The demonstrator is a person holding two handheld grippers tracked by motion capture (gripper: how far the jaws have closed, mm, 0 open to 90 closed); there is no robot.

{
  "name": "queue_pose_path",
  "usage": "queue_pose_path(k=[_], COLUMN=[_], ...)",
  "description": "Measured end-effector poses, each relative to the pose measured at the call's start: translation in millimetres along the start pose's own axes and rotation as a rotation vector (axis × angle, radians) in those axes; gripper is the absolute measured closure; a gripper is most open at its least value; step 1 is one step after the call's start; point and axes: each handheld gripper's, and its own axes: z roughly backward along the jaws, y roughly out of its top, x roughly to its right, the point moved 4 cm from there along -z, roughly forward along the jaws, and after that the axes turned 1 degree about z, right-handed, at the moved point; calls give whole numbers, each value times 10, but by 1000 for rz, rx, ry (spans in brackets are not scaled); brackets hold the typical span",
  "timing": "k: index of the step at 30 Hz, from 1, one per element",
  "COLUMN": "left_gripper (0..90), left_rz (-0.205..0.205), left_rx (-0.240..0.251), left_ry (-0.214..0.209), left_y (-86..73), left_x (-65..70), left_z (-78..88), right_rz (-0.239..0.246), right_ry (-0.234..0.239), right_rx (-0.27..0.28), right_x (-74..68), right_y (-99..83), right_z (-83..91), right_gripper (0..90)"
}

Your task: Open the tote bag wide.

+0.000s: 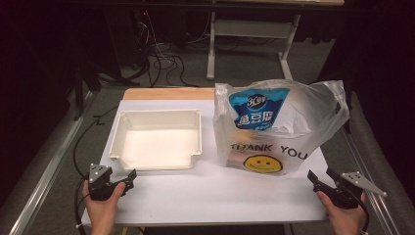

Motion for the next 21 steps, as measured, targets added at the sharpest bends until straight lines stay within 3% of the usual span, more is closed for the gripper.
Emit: queue_pose_path(k=[1, 2, 4, 6, 8, 10, 13, 16, 21], left_gripper=[107, 116, 119, 125, 136, 143, 149, 149, 152], left_rz=[0, -3, -7, -24, -34, -37, -33, -45, -52], left_rx=[0, 15, 39, 50, 67, 86, 113, 130, 109], left_ry=[0, -1, -8, -21, -26, -46, -68, -87, -102], left_y=[0, 11, 23, 18, 9, 36, 120, 209, 315], left_x=[0, 18, 53, 97, 130, 164, 220, 315, 475], left_z=[0, 20, 55, 85, 107, 119, 148, 185, 215], right_rz=[0, 51, 60, 50, 59, 14, 16, 55, 6], right_ry=[0, -14, -16, 4, 2, -1, 18, 37, 52], right_rx=[0, -1, 1, 11, -16, -19, 21, 45, 93], right_x=[0, -41, -55, -82, -89, -78, -116, -184, -218], right_y=[0, -3, -5, -11, -46, -44, 61, 203, 424], right_z=[0, 25, 36, 51, 35, 26, 85, 140, 202], right_gripper=[277, 281, 285, 292, 292, 293, 300, 291, 285])
